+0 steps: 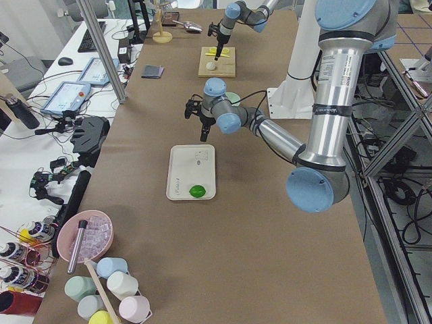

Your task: Put spoon and bun in bowl

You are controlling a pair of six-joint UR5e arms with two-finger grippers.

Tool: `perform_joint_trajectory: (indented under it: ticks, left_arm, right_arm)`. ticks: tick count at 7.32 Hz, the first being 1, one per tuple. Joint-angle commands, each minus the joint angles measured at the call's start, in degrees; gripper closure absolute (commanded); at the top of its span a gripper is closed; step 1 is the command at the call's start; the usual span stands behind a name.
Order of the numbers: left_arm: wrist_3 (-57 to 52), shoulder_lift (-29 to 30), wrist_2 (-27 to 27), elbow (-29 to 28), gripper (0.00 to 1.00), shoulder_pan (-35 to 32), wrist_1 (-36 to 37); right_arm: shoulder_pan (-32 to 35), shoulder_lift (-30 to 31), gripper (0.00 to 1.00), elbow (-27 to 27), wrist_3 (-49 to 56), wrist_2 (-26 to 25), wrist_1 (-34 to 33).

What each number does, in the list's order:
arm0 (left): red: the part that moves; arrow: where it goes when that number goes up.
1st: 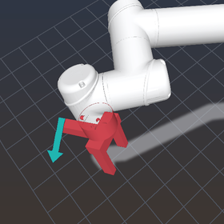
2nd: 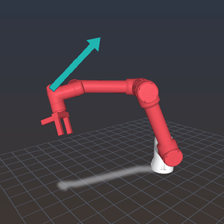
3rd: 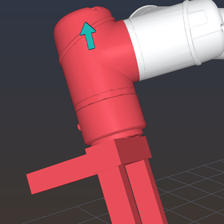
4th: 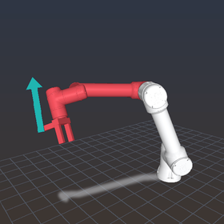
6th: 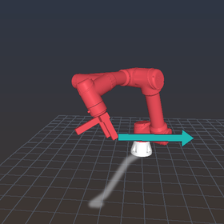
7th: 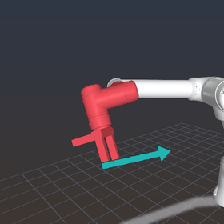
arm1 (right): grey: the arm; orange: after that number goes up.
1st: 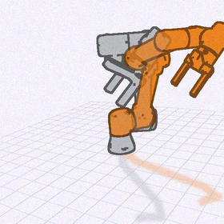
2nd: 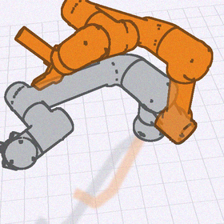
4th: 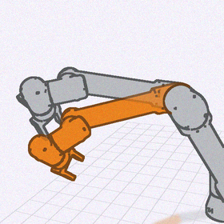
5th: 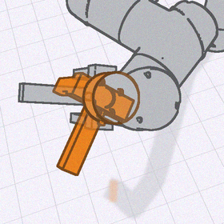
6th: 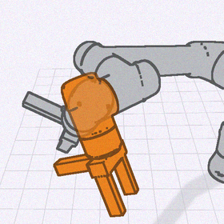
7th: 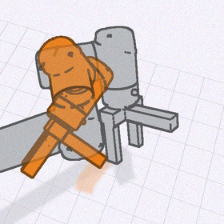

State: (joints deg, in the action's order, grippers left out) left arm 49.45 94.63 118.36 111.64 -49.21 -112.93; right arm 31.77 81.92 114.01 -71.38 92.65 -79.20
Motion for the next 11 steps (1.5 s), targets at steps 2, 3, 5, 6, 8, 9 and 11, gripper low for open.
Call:
perform_joint_trajectory:
  ticks: [2, 3, 5, 6, 8, 9, 11]
  left_arm:
    - [-7.6, -3.2, 2.8, -0.3, 0.02, -4.8, -0.1]
    - [-7.6, -3.2, 2.8, -0.3, 0.02, -4.8, -0.1]
    - [-7.6, -3.0, 2.8, -0.5, 0.02, -4.7, -0.1]
    - [-7.5, -3.0, 2.7, -0.5, 0.02, -4.7, -0.1]
    - [-7.3, -3.0, 2.7, -0.6, 0.02, -4.6, -0.1]
    - [-7.2, -3.0, 2.7, -0.6, 0.02, -4.6, -0.1]
    - [-7.0, -3.0, 2.7, -0.6, 0.02, -4.6, -0.2]
  right_arm:
    - [-2.2, -4.8, 0.22, -6.5, 2.0, -4.7, 0.1]
    - [-1.9, -4.9, 0.28, -6.7, 3.9, -5.5, 0.2]
    - [-1.4, -4.9, 0.35, -7.6, 4.5, -5.6, 0.2]
    - [-1.5, -5.0, 0.43, -8.2, 4.4, -6.3, 0.2]
    - [-1.7, -5.2, 0.73, -8.6, 4.3, -6.5, 0.3]
    - [-1.7, -5.8, 1.0, -8.6, 4.3, -6.5, 0.1]
    - [-1.7, -8.1, 1.0, -8.0, 4.0, -6.2, -0.5]
